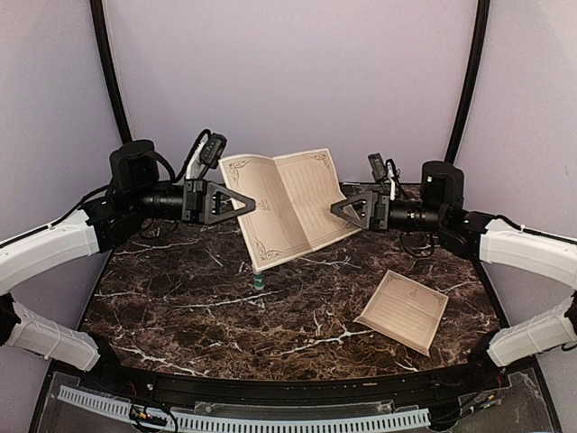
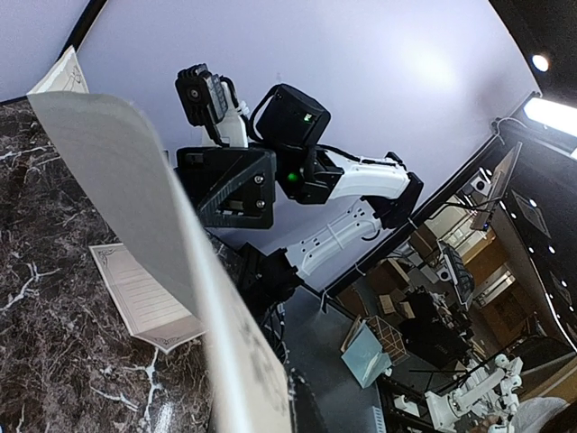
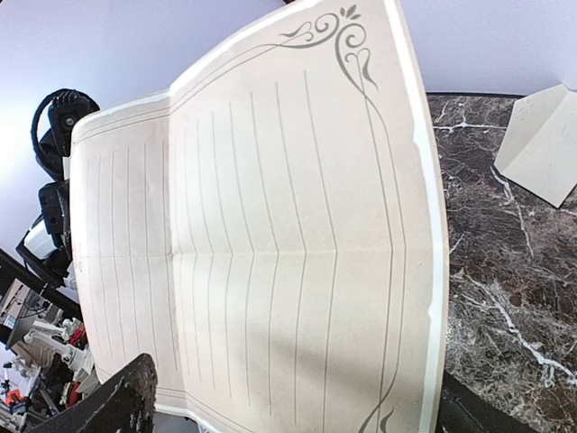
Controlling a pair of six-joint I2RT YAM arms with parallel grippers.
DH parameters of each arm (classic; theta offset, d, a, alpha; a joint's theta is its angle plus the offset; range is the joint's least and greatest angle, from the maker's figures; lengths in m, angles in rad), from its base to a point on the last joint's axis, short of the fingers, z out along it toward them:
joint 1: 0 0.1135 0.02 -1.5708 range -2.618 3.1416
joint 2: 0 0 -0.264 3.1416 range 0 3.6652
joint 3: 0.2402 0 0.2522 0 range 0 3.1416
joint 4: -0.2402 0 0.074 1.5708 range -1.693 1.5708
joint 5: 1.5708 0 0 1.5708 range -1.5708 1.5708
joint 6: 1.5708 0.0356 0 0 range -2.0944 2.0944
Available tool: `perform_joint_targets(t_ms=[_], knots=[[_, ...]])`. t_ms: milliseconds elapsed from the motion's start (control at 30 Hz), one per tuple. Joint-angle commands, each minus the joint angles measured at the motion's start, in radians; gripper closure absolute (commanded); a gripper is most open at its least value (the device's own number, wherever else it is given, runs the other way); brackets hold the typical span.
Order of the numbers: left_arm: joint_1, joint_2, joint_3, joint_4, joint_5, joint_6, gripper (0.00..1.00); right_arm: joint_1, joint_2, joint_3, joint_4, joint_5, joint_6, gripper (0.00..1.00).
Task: Place the letter into the envelope and seal it
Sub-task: Pick up the letter from the center of the board.
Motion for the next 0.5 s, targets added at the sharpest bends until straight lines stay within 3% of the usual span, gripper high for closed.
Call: perform_joint_targets(t_ms=[0, 133, 467], knots=[[-0.002, -0.019, 0.04, -0.036, -0.002, 0.039, 1.0, -0.017, -0.029, -0.031, 0.094, -0.067, 0.026, 0.16], [-0.003, -0.012, 0.039, -0.047, 0.002, 0.041, 1.0, -0.01, -0.02, -0.02, 0.138, -0.183, 0.048, 0.23], [-0.003, 0.021, 0.03, -0.028, -0.019, 0.015, 1.0, 0.012, -0.09, 0.012, 0.098, -0.233, -0.008, 0.27]])
